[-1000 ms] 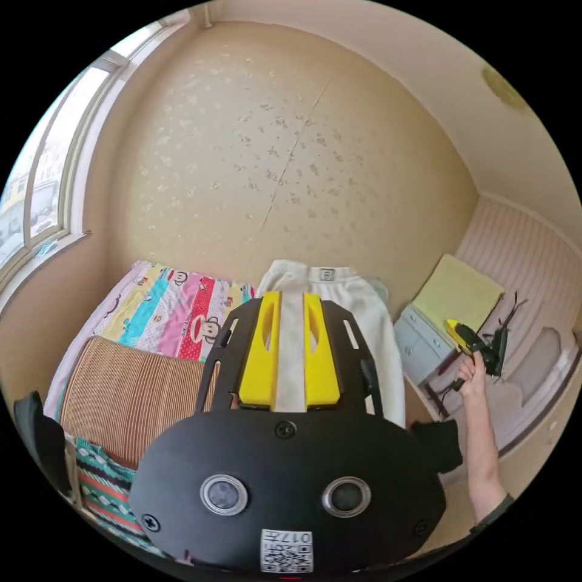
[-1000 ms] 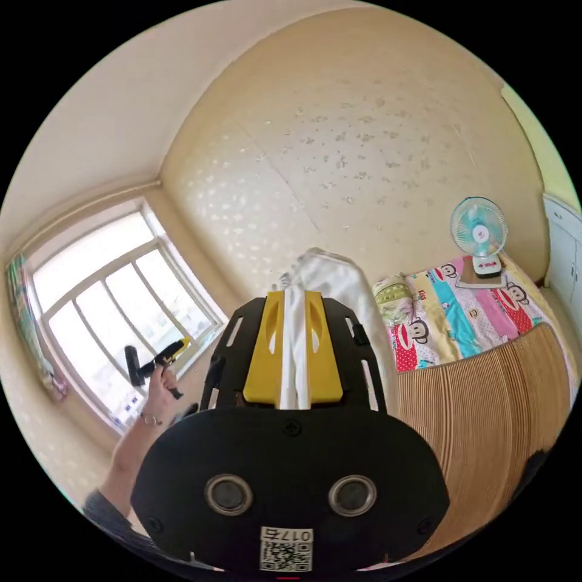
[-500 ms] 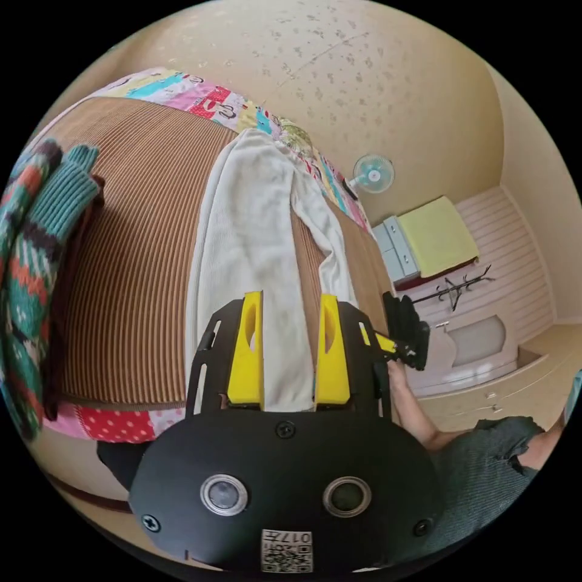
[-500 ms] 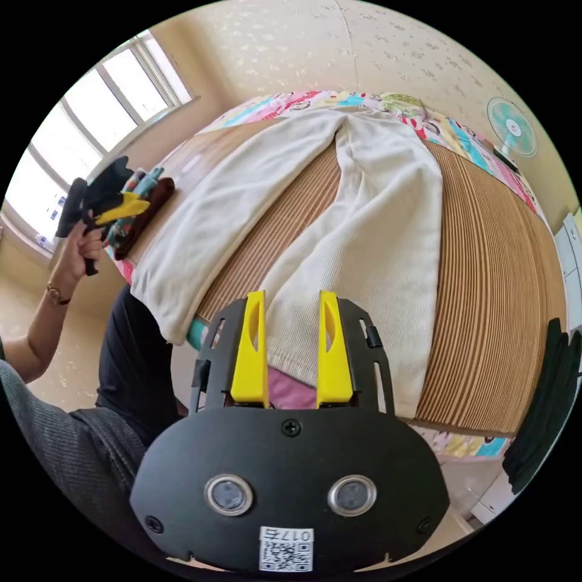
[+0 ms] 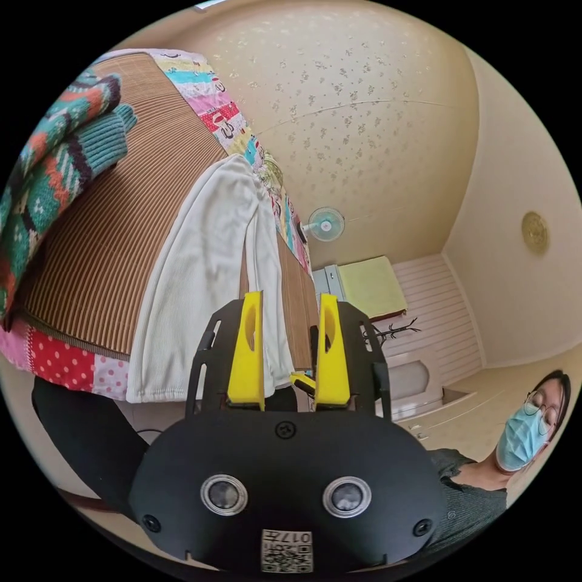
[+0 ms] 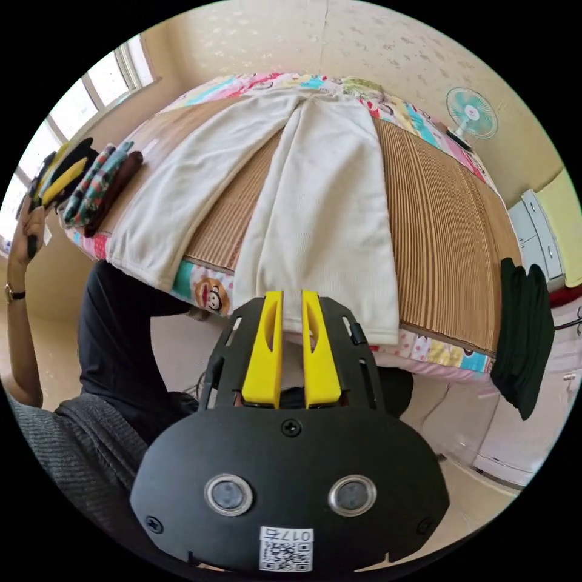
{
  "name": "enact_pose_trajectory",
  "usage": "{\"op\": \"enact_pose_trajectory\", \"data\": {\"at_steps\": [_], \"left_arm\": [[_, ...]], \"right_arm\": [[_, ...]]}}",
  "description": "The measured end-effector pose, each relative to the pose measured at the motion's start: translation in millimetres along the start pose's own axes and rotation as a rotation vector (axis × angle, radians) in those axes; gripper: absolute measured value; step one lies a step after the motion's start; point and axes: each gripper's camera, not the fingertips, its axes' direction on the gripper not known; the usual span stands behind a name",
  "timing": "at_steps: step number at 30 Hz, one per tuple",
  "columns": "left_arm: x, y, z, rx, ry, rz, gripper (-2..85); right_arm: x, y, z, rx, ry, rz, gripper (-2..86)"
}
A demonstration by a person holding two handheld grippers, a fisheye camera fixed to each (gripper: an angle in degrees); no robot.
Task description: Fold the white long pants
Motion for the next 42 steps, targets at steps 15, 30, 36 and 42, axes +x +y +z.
{"op": "enact_pose_trajectory", "data": {"at_steps": [15, 30, 36, 42], "left_arm": [[-25.4, -25.1, -1.8, -0.138, -0.446, 0.008, 14.2], [-79.0, -9.3, 36.7, -0.508, -0.475, 0.061, 3.8], [-91.4, 17.7, 4.5, -0.463, -0.574, -0.024, 4.1], [-91.0, 33.3, -12.8, -0.332, -0.600, 0.009, 8.1]], "right_arm": [[-41.4, -17.5, 82.7, -0.161, -0.708, -0.002, 7.6], [-4.0, 13.2, 20.9, -0.100, -0.830, -0.088, 3.8], [21.5, 64.6, -1.9, -0.174, -0.731, -0.126, 4.2], [139.2, 116.3, -54.7, 0.097, -0.532, 0.278, 9.6]]}}
